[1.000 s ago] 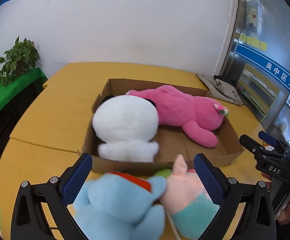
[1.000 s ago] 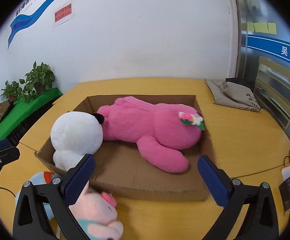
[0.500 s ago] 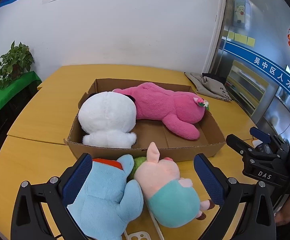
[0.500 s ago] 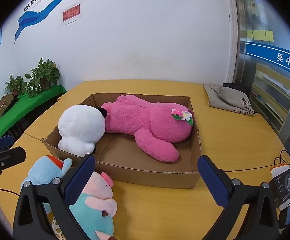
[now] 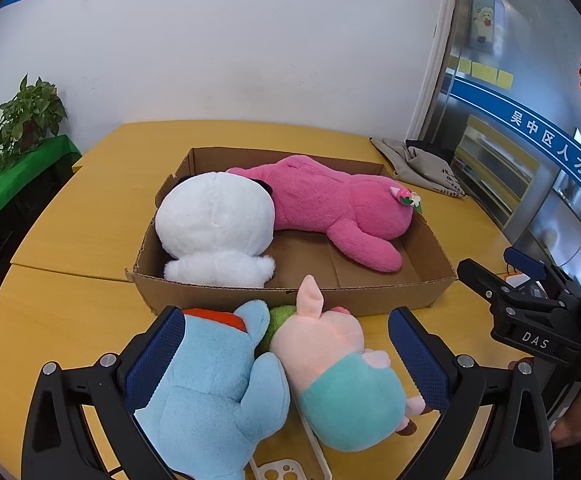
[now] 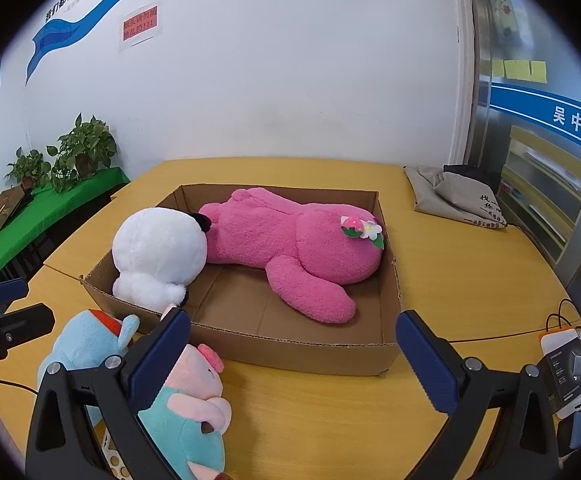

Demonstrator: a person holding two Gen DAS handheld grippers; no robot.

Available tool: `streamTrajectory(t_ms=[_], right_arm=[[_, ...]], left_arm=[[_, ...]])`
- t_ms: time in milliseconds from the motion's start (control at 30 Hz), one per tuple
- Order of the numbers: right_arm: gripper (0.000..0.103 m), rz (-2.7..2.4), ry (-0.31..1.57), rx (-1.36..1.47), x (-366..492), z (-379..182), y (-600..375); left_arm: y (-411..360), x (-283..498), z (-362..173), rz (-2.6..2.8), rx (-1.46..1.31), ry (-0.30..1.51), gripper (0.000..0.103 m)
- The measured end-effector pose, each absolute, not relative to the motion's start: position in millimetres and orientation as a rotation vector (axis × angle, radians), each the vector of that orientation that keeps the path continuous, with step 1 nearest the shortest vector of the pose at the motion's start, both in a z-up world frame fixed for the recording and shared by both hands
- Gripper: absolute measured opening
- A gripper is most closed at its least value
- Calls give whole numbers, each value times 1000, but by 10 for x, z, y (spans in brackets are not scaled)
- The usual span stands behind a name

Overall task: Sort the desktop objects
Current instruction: 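Withdraw both tools from the box back over the table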

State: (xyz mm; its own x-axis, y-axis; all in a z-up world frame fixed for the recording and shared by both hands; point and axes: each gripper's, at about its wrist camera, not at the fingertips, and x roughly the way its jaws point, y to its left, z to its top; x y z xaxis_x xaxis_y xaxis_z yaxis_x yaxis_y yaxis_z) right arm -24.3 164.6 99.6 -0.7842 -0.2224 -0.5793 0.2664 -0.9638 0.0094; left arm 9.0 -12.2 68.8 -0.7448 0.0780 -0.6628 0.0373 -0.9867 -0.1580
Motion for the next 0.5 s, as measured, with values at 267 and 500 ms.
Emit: streamTrajectory(t_ms=[267, 500], right_arm=[[103, -2736, 107, 896, -250, 956, 1632], [103, -2733, 107, 901, -258, 936, 1639]], left_arm=[[-77, 58, 641, 2880, -1128, -254, 103], [-61, 21, 604, 2854, -1146, -273, 103]])
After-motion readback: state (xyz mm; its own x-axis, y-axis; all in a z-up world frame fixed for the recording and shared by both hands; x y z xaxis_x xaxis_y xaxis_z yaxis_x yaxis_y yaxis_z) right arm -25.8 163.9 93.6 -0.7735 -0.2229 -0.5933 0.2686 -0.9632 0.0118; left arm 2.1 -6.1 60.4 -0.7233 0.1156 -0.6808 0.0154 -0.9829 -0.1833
